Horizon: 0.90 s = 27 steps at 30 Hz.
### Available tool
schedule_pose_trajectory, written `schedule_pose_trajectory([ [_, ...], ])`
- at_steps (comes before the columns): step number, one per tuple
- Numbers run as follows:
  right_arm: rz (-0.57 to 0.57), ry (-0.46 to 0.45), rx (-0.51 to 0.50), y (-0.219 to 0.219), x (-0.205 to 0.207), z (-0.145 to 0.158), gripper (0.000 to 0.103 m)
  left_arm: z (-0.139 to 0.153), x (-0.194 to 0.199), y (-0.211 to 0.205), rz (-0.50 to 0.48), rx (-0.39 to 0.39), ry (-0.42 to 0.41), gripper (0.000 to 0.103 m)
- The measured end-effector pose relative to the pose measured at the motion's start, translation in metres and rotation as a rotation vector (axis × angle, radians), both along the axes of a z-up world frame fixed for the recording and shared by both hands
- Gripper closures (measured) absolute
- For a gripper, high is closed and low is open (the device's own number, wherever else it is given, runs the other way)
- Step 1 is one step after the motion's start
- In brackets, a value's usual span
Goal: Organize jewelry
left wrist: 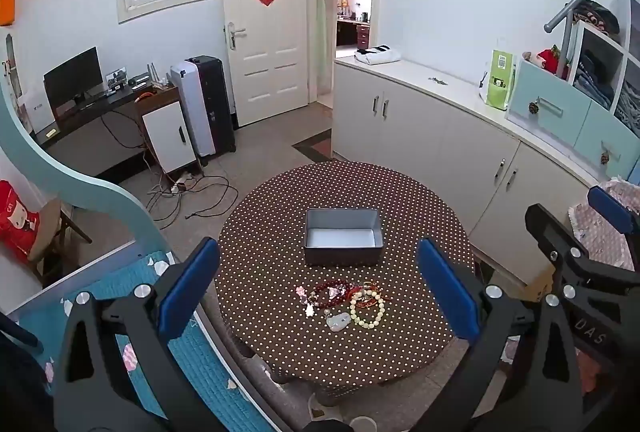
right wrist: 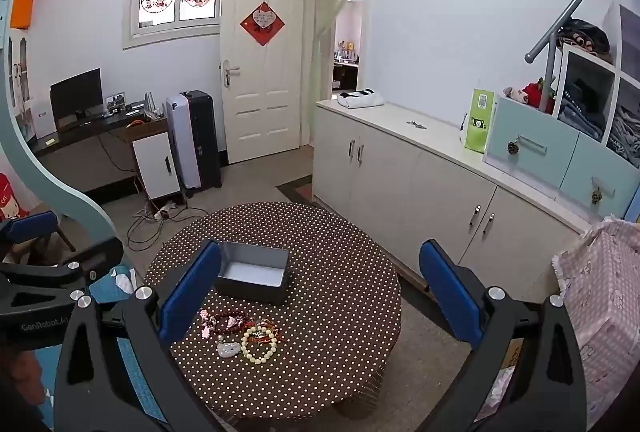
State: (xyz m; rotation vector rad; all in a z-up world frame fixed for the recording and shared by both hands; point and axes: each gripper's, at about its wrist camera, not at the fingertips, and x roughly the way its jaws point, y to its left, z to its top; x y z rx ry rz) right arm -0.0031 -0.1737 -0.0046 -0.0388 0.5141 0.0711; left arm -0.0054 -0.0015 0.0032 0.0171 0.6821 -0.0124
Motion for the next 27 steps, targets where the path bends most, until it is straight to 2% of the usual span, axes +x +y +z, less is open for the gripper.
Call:
schedule_pose_trajectory([
  [27,0.035,-0.006,0.002,0.005,-0.002,0.000,0.007,-0.002,0.005,0.011,-0.001,-0.013,0.002,0.005],
])
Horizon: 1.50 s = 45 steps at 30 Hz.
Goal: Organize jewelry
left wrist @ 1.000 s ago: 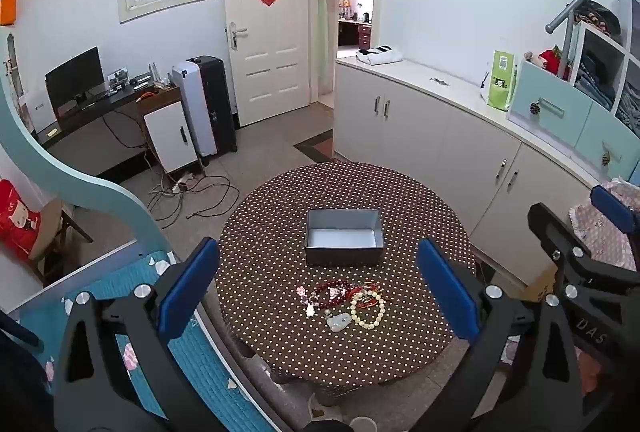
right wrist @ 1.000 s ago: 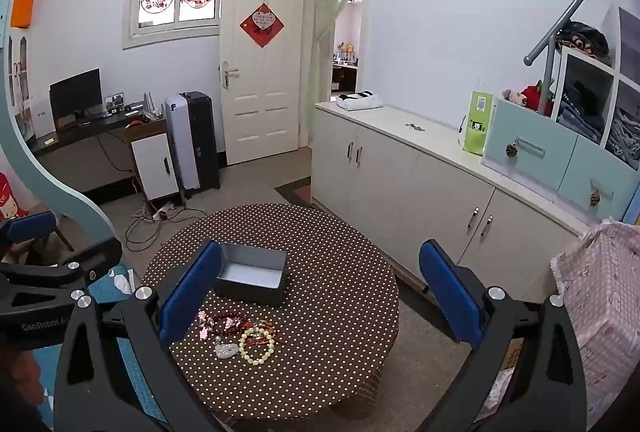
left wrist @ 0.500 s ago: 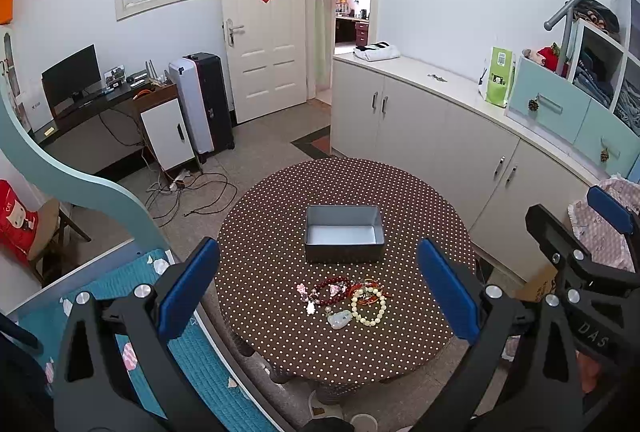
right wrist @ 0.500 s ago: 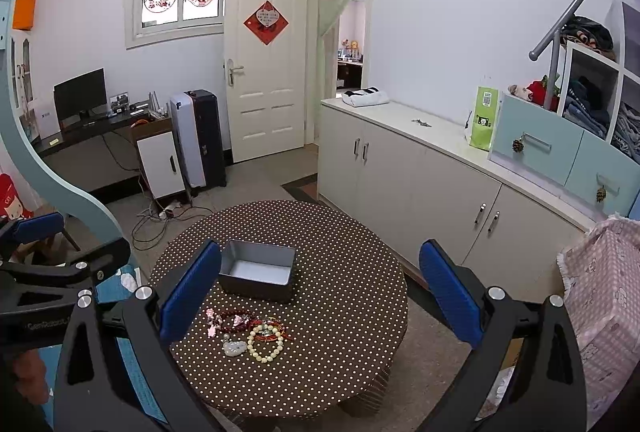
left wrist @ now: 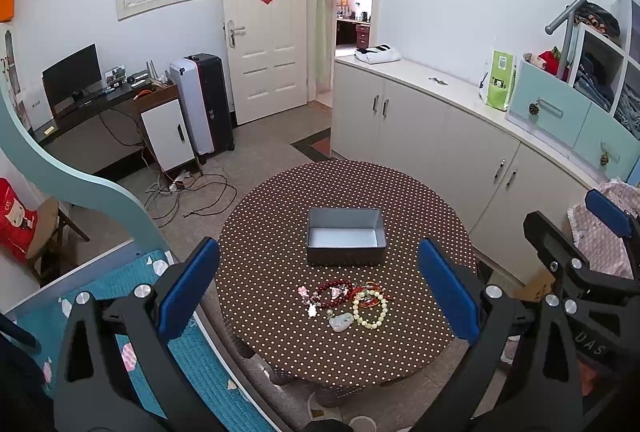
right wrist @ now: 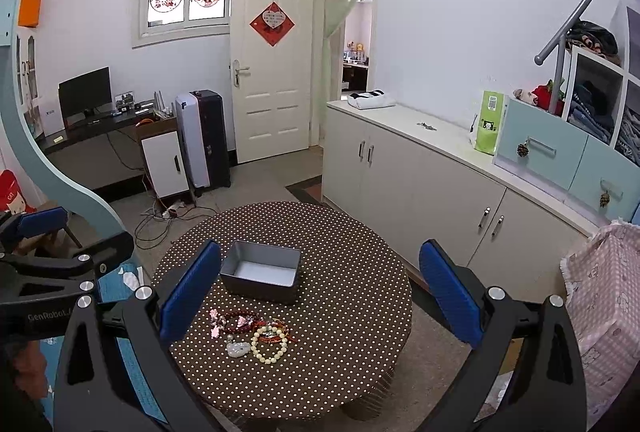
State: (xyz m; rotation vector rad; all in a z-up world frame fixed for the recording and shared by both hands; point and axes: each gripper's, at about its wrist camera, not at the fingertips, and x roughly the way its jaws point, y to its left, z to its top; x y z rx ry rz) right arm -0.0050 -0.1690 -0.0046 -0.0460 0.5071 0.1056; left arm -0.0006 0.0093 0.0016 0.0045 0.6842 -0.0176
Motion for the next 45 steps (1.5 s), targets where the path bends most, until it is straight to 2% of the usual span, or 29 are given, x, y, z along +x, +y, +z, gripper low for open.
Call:
schedule_pose_trajectory([
  [45,0.004,0.017,0.010,0.0045,0.0020,-0.0032,0.007,-0.0055,-0.0012,0.0054,0.004,-0.007,0.008,0.005],
])
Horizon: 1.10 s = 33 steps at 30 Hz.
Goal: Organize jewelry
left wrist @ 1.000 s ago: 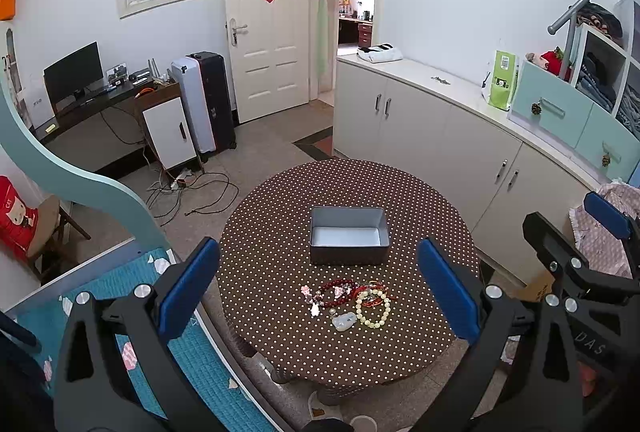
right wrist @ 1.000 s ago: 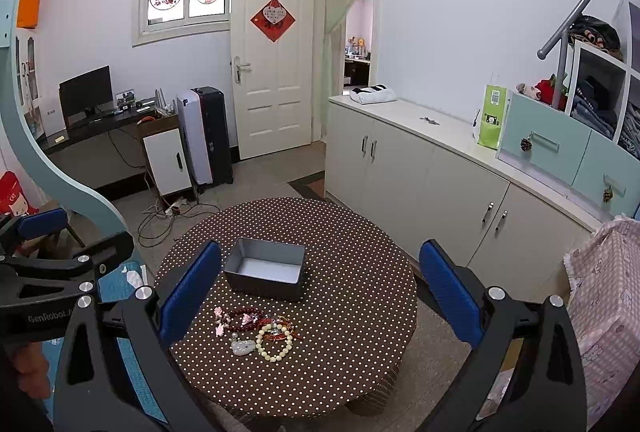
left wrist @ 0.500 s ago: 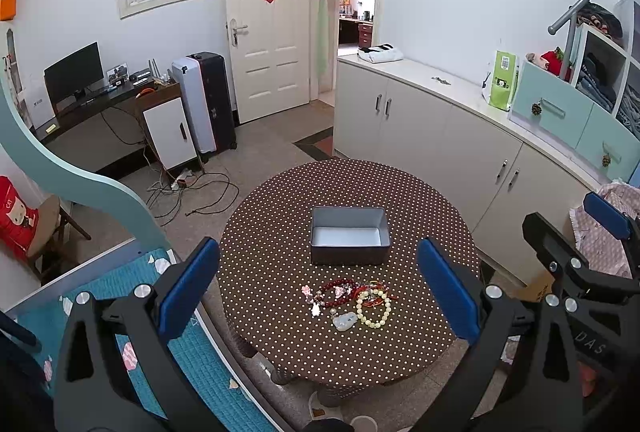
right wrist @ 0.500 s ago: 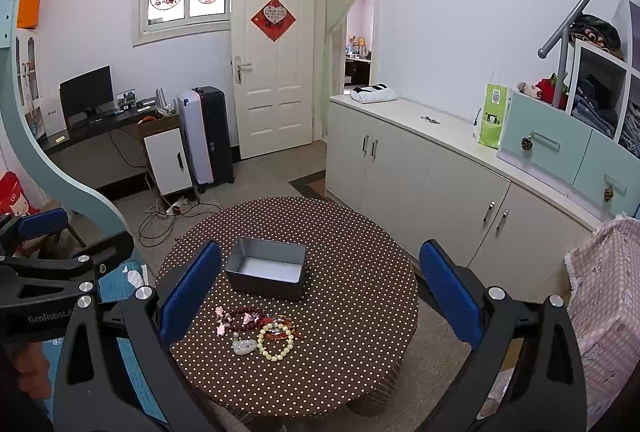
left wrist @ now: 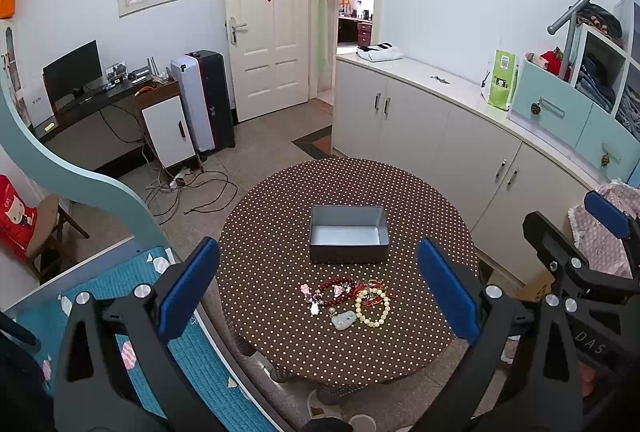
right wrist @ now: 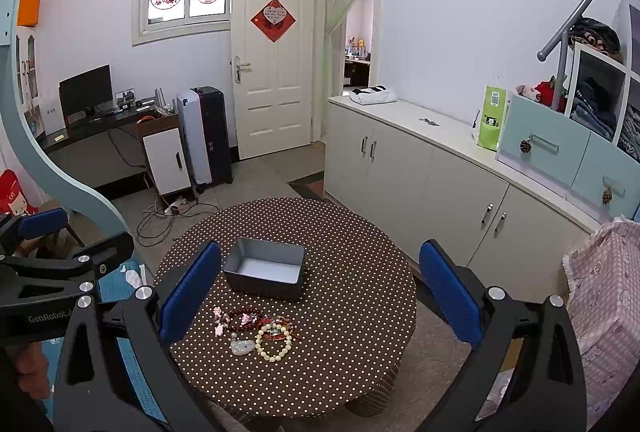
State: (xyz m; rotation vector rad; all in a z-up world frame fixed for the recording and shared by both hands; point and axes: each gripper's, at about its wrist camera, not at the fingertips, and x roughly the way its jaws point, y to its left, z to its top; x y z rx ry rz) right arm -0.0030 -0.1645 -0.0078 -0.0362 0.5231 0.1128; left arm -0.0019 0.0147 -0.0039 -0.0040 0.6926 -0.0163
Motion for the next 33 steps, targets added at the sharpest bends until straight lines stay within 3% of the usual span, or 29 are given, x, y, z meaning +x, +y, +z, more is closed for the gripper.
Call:
schedule_pose_trajectory([
  [10,0.005,0.063,0.002,0.002,0.011,-0.010,0.007,-0.013,0.011,0.006,0.005,-0.018,0.060,0.005],
  [18,0.017,0.198,0.024,0.004,0.034,-0.038,0.007,-0.044,0.031,0.017,-0.021,-0.059,0.175,0.005],
  [25,-0.034,0.356,-0.070,0.015,0.056,-0.082,0.007,-0.093,0.052,0.024,-0.054,-0.085,0.344,0.005],
  [33,-0.049,0.578,-0.025,0.024,0.081,-0.143,0.007,-0.162,0.075,0.037,-0.105,-0.132,0.567,0.005],
])
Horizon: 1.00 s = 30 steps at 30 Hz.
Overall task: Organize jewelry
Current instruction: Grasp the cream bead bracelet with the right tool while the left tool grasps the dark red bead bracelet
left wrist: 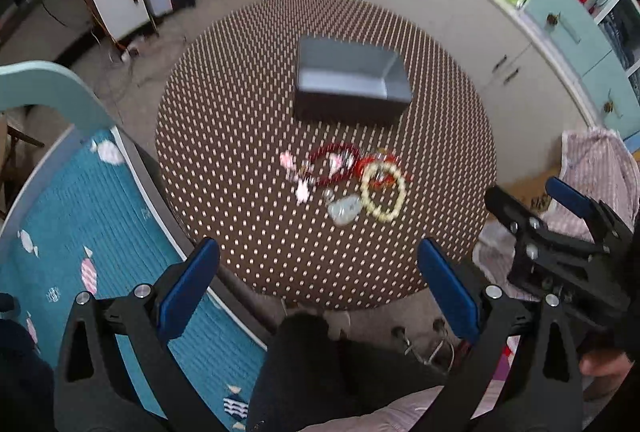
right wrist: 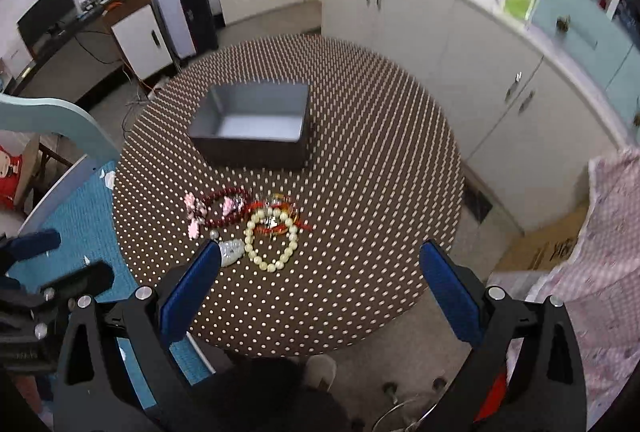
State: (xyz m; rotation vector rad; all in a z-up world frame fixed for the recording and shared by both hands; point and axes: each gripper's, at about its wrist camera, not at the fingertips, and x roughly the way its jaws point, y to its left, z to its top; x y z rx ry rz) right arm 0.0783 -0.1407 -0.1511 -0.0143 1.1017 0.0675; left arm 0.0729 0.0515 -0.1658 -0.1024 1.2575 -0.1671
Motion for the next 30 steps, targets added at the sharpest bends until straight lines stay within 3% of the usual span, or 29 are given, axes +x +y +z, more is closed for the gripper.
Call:
schedule_pose_trajectory([
  [7,-0.075,0.102,0.061,-0.003,0.019,-0.040,0.007,-0.048,0.020,0.016,-0.007,-0.004,0.096,0.005],
  [11,-0.080,0.149,0.087,-0.002,0.028,-0.062,0.009,-0.061,0.037,0.023,0.017,-0.030,0.111,0.005],
  [12,-0.073,0.159,0.086,-0.001,0.030,-0.067,0.013,-0.064,0.043,0.025,0.025,-0.052,0.110,0.006],
  [14,-0.054,0.172,0.071,0.003,0.033,-0.074,0.032,-0.070,0.053,0.029,0.029,-0.088,0.123,0.006],
  [17,-0.038,0.200,0.079,0.007,0.036,-0.085,0.035,-0.077,0.066,0.030,0.037,-0.123,0.134,0.008],
  [20,-0.012,0.198,0.077,0.013,0.038,-0.091,0.047,-0.087,0.078,0.027,0.026,-0.123,0.155,0.031],
  [24,0.005,0.211,0.078,0.019,0.046,-0.103,0.057,-0.098,0.092,0.022,0.016,-0.105,0.176,0.031],
  [30,-0.016,0.233,0.095,0.018,0.059,-0.124,0.083,-0.107,0.112,0.012,-0.031,-0.085,0.175,0.038],
])
